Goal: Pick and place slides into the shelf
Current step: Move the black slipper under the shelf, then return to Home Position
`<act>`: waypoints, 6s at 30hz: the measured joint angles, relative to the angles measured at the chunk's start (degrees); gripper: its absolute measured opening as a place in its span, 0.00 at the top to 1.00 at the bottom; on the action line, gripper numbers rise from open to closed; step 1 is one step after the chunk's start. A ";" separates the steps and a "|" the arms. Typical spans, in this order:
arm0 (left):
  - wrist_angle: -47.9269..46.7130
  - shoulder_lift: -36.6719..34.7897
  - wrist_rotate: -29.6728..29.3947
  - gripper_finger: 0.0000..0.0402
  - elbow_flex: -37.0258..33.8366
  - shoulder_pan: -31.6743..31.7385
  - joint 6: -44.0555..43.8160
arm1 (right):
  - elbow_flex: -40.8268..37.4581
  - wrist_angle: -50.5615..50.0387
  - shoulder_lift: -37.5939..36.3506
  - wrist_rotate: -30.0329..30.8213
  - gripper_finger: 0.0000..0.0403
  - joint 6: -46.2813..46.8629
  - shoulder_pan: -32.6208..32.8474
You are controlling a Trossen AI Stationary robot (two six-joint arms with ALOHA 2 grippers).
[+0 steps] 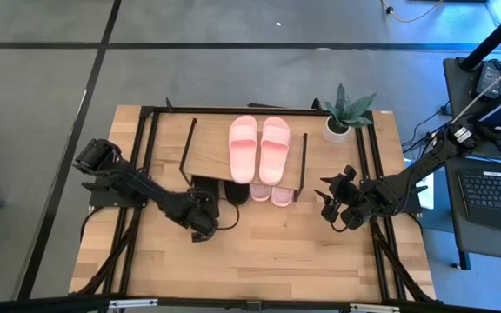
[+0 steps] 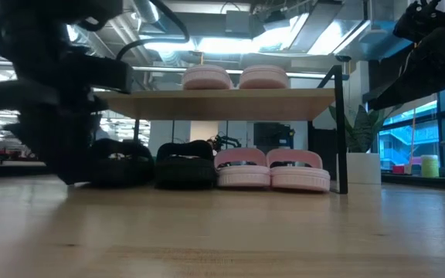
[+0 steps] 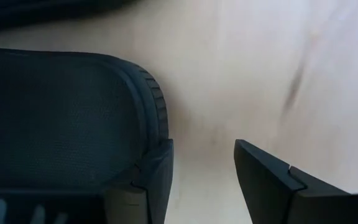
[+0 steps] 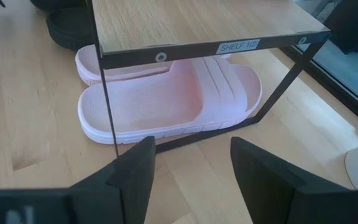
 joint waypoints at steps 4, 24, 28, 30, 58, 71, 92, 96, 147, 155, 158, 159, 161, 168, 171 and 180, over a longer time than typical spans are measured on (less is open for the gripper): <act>-0.23 0.00 -1.33 0.60 0.00 1.82 0.14 | 0.00 -0.02 0.00 0.00 0.48 0.00 -0.02; 6.91 -0.26 -0.38 0.60 0.00 2.61 4.65 | 0.00 -0.07 0.00 0.00 0.48 -0.17 -0.01; 7.29 -2.86 6.75 0.60 -0.02 0.90 3.69 | 0.00 -0.04 0.00 -0.02 0.48 0.04 0.00; 7.93 -4.86 7.48 0.60 -0.03 -0.26 2.84 | 0.00 -0.04 0.00 -0.02 0.48 0.04 -0.02; 6.94 -41.26 -20.63 0.60 -3.46 -4.75 7.25 | 0.00 -0.07 -0.05 0.15 0.48 -1.42 0.00; 12.68 -61.16 -23.33 0.60 -19.47 -3.94 8.00 | 0.00 -1.21 -1.29 4.11 0.48 -1.70 -0.01; 13.42 -75.12 -19.67 0.60 -20.92 -3.94 21.94 | 0.00 -0.39 -7.88 9.58 0.48 -6.69 -0.02; 13.41 -77.14 -19.64 0.60 -20.92 -3.94 24.13 | 0.00 1.59 -12.38 9.51 0.48 -12.70 -0.02; 23.15 -94.05 -13.96 0.60 -38.06 -1.82 32.92 | -23.04 38.18 -46.74 -44.36 0.48 -46.22 -37.26; 28.99 -94.05 -7.13 0.60 -41.02 -0.82 37.06 | -24.13 38.20 -49.81 -45.19 0.48 -46.47 -37.75; 29.37 -94.05 -6.43 0.60 -42.11 0.98 34.93 | -24.13 38.17 -50.17 -45.20 0.48 -46.77 -37.75; 29.38 -94.05 -5.41 0.60 -42.44 1.64 34.38 | -24.13 38.16 -50.21 -45.20 0.48 -46.90 -37.75; 29.29 -94.05 -1.35 0.60 -42.75 2.84 34.12 | -24.13 38.14 -50.21 -45.20 0.48 -46.90 -37.75; 30.38 -94.05 6.17 0.60 -42.75 7.38 35.49 | -24.13 38.12 -50.21 -45.18 0.48 -47.81 -37.75; 29.85 -94.05 7.33 0.60 -42.75 9.38 34.67 | -24.13 38.09 -50.21 -45.15 0.48 -48.01 -37.75; 35.07 -94.05 8.61 0.60 -48.23 13.94 34.20 | -24.13 37.99 -50.21 -45.00 0.48 -47.80 -37.75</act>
